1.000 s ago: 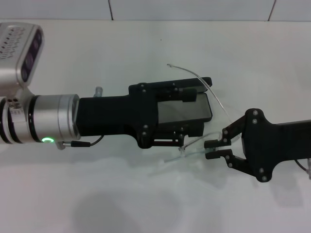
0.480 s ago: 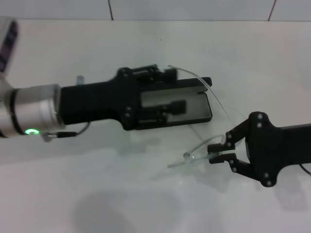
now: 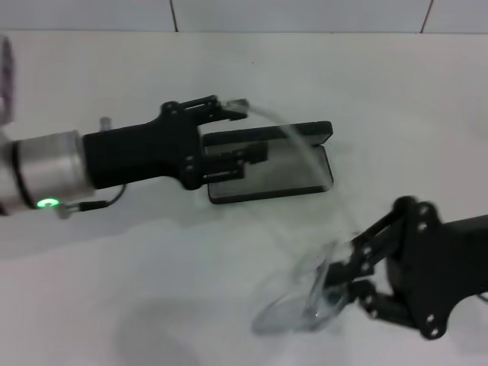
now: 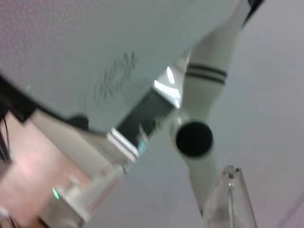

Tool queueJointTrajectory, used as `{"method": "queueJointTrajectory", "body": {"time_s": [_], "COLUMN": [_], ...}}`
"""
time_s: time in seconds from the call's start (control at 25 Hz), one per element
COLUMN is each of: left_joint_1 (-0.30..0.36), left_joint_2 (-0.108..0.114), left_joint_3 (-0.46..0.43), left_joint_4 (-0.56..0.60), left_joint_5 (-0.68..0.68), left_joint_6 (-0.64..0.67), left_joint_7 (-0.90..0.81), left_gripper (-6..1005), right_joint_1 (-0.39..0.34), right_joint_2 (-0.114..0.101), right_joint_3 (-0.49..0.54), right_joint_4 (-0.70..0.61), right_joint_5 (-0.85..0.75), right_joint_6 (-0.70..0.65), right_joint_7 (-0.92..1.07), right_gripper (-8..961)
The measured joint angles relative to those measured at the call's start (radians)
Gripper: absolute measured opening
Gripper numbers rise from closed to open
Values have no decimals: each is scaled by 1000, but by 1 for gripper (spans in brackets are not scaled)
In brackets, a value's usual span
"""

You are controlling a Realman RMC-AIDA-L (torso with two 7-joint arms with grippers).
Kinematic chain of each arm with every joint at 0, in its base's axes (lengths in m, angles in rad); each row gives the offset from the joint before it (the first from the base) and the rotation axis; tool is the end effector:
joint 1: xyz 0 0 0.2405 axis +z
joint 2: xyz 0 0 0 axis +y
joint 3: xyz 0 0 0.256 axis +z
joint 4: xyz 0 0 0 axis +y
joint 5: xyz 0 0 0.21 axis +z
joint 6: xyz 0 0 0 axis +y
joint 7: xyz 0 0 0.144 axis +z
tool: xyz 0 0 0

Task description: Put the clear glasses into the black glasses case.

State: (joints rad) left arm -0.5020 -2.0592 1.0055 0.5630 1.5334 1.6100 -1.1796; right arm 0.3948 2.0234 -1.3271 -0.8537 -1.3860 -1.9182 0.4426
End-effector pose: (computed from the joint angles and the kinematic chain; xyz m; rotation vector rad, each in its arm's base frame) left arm -0.2216 0.3189 -0.0128 -2.7177 -0.3370 -1.0781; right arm 0.1823 0.2555 0.0042 -2.5224 -1.1600 1.1913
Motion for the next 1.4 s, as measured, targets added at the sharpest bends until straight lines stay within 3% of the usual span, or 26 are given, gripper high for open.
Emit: {"method": "queueJointTrajectory", "body": {"time_s": [0.16,0.44,0.88,1.4], "left_joint_1": [-23,-57,-43,-46], "left_joint_2": [-32,-33,-38,-40], "left_joint_3": [3,16,16,38], "left_joint_4": [-11,-106,-166,-190], "left_joint_5": [-14,-158,-240,-243], "left_joint_6": [-45,-26,90,117], "left_joint_7": [62,190,321,375], "left_gripper": [725,725,726,726], "right_joint_1": [100,216,236,232], "right_joint_2": [2,3,4,4], "right_joint_3": [-96,-107,-111,-107], "right_joint_4": [140,329,380,384], "right_joint_5": [80,108,160,175], "right_joint_6": [7,28,157,212], "right_joint_7": [3,67,259,295], "right_gripper": [71,71,71,70]}}
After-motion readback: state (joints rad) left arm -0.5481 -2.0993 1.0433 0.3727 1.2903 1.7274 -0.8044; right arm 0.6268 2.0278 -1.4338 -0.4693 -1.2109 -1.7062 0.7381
